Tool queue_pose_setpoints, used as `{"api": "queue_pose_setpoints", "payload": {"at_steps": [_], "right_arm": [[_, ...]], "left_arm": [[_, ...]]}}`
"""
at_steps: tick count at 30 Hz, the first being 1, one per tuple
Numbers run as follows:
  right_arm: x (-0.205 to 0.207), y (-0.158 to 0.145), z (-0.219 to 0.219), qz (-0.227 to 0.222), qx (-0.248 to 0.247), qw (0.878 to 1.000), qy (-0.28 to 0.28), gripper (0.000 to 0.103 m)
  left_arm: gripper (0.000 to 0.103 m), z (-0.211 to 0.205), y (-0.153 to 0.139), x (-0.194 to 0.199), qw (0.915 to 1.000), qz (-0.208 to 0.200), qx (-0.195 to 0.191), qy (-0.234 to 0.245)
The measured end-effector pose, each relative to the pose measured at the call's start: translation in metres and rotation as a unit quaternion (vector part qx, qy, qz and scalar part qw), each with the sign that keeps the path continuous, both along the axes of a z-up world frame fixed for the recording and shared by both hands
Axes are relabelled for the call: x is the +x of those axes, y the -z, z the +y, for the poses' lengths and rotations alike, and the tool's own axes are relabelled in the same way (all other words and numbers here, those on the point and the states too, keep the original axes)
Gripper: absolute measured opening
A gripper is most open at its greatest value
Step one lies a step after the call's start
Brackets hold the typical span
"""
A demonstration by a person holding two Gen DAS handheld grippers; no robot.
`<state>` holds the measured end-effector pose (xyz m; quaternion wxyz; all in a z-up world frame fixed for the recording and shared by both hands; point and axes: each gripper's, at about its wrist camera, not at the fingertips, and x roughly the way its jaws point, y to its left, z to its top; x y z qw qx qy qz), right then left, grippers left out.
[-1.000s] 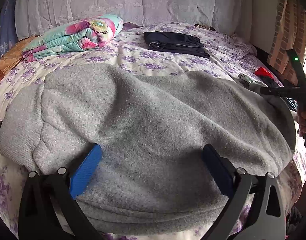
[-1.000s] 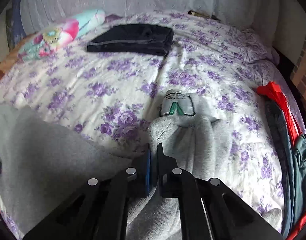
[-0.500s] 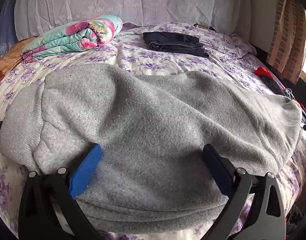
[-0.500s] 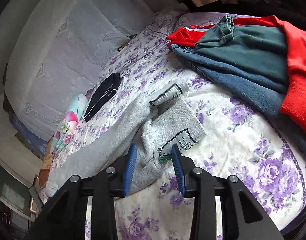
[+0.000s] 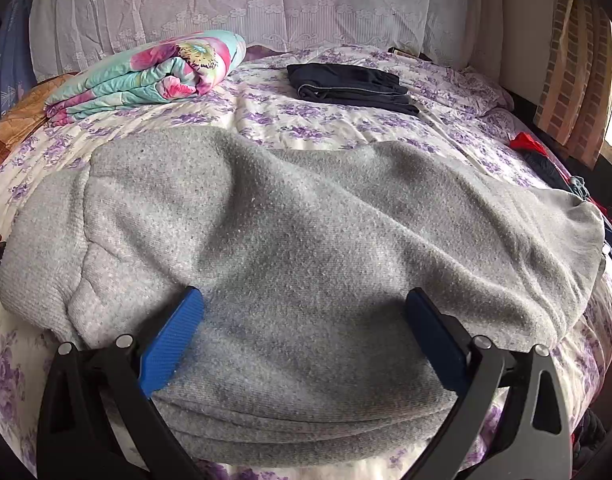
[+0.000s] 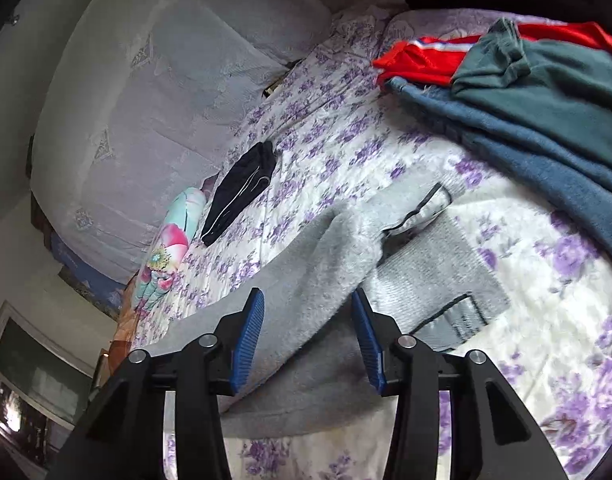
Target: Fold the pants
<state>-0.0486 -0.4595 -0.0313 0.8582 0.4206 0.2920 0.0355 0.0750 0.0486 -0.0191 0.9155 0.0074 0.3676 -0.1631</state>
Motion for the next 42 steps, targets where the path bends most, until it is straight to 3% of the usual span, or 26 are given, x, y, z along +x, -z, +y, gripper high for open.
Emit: {"api": "queue_pose_setpoints", "payload": {"at_steps": [2,3,4,7,10,13,17,19,20,21,22,25,27,28,29,30,32,34,35,37,38,39,41,42], "right_arm": [[0.02,0.013,0.007,0.021,0.024,0.999,-0.028,0.044],[0.03,0.018,0.009,0.029,0.029,0.999,-0.034,0.023],[0.032,0.021,0.011,0.031,0.022,0.999,-0.032,0.009],[0.028,0.006,0.014,-0.002,0.007,1.0,-0.022,0.007],[-0.004,-0.03,0.021,-0.056,-0.023,0.998,-0.026,0.007],[-0.029,-0.038,0.023,-0.059,-0.039,0.997,-0.038,0.007],[-0.028,0.027,0.02,0.059,-0.04,0.997,-0.037,0.017],[-0.04,0.039,0.009,0.035,0.02,0.999,-0.026,0.021],[-0.046,0.036,0.003,0.021,0.037,0.999,-0.013,0.033],[-0.052,0.031,-0.003,0.004,0.046,0.999,0.002,0.051],[-0.057,0.023,-0.011,-0.009,0.046,0.999,0.019,0.057],[-0.056,0.004,-0.031,-0.016,0.02,0.998,0.05,0.06],[-0.049,0.007,-0.042,-0.013,0.034,0.998,0.054,0.06],[-0.043,0.013,-0.045,-0.001,0.05,0.997,0.055,0.054],[-0.04,0.021,-0.046,0.001,0.065,0.996,0.055,0.029],[-0.039,0.023,-0.044,-0.01,0.075,0.996,0.053,0.022],[-0.049,0.006,-0.035,-0.053,0.038,0.996,0.06,0.017],[-0.055,-0.021,-0.021,-0.086,-0.05,0.993,0.062,0.015],[-0.054,-0.026,-0.018,-0.074,-0.091,0.991,0.069,0.012],[-0.04,-0.014,-0.022,0.008,-0.185,0.978,0.091,0.014],[-0.034,0.002,-0.028,0.048,-0.208,0.973,0.093,0.028],[-0.032,0.018,-0.035,0.081,-0.206,0.97,0.102,0.03],[-0.049,0.024,-0.041,0.053,-0.167,0.977,0.124,0.029],[-0.056,0.02,-0.041,0.043,-0.17,0.975,0.139,0.031]], "left_arm": [[0.098,0.0,0.0,0.0,1.0,0.0,0.0,0.0],[0.098,0.001,0.0,0.0,1.0,0.0,-0.001,0.0],[0.098,0.0,0.0,0.0,1.0,0.0,-0.001,0.0],[0.098,0.007,-0.002,0.0,0.9998,0.0,-0.021,0.005],[0.098,0.022,-0.005,-0.002,0.9972,-0.002,-0.074,0.014],[0.098,0.036,-0.006,-0.004,0.9921,-0.002,-0.122,0.03],[0.098,0.032,-0.006,-0.004,0.9927,-0.001,-0.117,0.03],[0.098,0.028,-0.005,-0.005,0.9945,0.0,-0.1,0.029],[0.098,0.027,-0.005,-0.005,0.995,0.0,-0.095,0.03],[0.098,0.026,-0.004,-0.005,0.9954,0.001,-0.091,0.029],[0.098,0.025,-0.004,-0.005,0.9956,0.001,-0.09,0.029],[0.098,0.025,-0.004,-0.005,0.9958,0.0,-0.087,0.028],[0.098,0.024,-0.004,-0.005,0.996,0.001,-0.085,0.028],[0.098,0.024,-0.004,-0.005,0.9961,0.001,-0.084,0.027],[0.098,0.024,-0.004,-0.005,0.9963,0.001,-0.081,0.027],[0.098,0.024,-0.004,-0.005,0.9964,0.001,-0.08,0.027],[0.098,0.023,-0.003,-0.005,0.9966,0.001,-0.078,0.027],[0.098,0.022,-0.003,-0.005,0.997,0.002,-0.073,0.026],[0.098,0.022,-0.002,-0.005,0.9972,0.002,-0.07,0.025],[0.098,0.021,-0.002,-0.005,0.9975,0.002,-0.067,0.025],[0.098,0.021,-0.002,-0.005,0.9975,0.001,-0.066,0.025],[0.098,0.021,-0.002,-0.005,0.9974,0.002,-0.067,0.025],[0.098,0.021,-0.002,-0.005,0.9973,0.002,-0.069,0.025],[0.098,0.021,-0.003,-0.005,0.9972,0.001,-0.07,0.023]]}}
